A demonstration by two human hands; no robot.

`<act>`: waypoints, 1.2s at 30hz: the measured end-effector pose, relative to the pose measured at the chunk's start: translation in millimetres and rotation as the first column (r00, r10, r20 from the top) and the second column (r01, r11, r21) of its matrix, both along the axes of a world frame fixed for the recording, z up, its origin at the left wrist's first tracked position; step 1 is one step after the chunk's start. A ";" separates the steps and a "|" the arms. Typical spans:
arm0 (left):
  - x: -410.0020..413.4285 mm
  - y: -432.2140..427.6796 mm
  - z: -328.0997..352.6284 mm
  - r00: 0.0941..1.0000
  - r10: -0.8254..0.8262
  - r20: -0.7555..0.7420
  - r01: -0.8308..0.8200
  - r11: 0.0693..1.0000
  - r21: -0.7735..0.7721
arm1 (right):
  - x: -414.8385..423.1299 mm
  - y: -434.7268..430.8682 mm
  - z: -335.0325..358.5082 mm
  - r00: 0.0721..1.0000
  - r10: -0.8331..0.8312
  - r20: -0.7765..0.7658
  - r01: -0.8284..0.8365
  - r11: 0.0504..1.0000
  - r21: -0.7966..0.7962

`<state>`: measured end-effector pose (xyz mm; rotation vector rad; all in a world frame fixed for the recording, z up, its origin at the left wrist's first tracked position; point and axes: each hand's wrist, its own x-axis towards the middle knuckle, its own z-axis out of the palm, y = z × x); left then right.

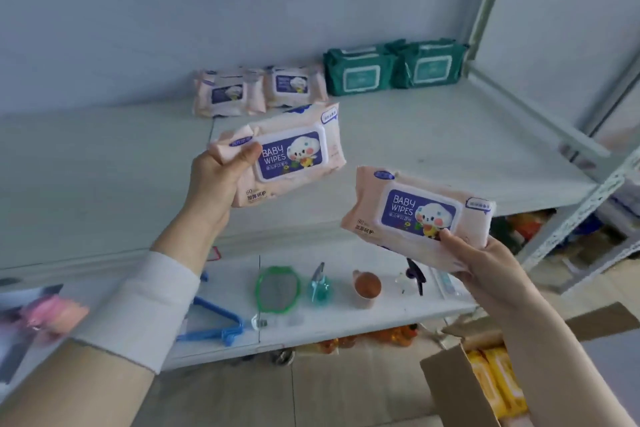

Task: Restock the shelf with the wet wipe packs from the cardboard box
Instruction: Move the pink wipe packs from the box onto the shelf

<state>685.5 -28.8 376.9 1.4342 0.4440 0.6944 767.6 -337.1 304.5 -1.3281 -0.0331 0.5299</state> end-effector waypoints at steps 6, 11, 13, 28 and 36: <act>5.3 142.4 -17.9 0.993 0.104 -0.052 -0.106 0.994 -0.041 | 51.4 137.8 4.9 0.997 0.050 0.063 -0.048 0.998 -0.039; 55.9 204.3 -42.7 0.990 0.063 -0.127 -0.078 0.990 -0.115 | 111.0 202.8 3.7 0.991 0.088 0.100 -0.084 0.995 -0.045; 82.7 222.8 -48.6 0.989 0.038 -0.144 -0.060 0.987 -0.150 | 145.2 223.9 5.9 0.989 0.101 0.109 -0.095 0.993 -0.067; 207.8 297.8 -78.3 0.878 0.337 -0.340 -0.226 0.917 0.328 | 303.0 338.2 -17.6 0.901 0.042 0.431 0.240 0.781 -0.577; 207.7 274.0 -54.7 0.819 0.491 -0.296 0.069 0.428 0.901 | 257.2 329.4 7.0 0.756 0.245 0.607 0.491 0.402 -0.773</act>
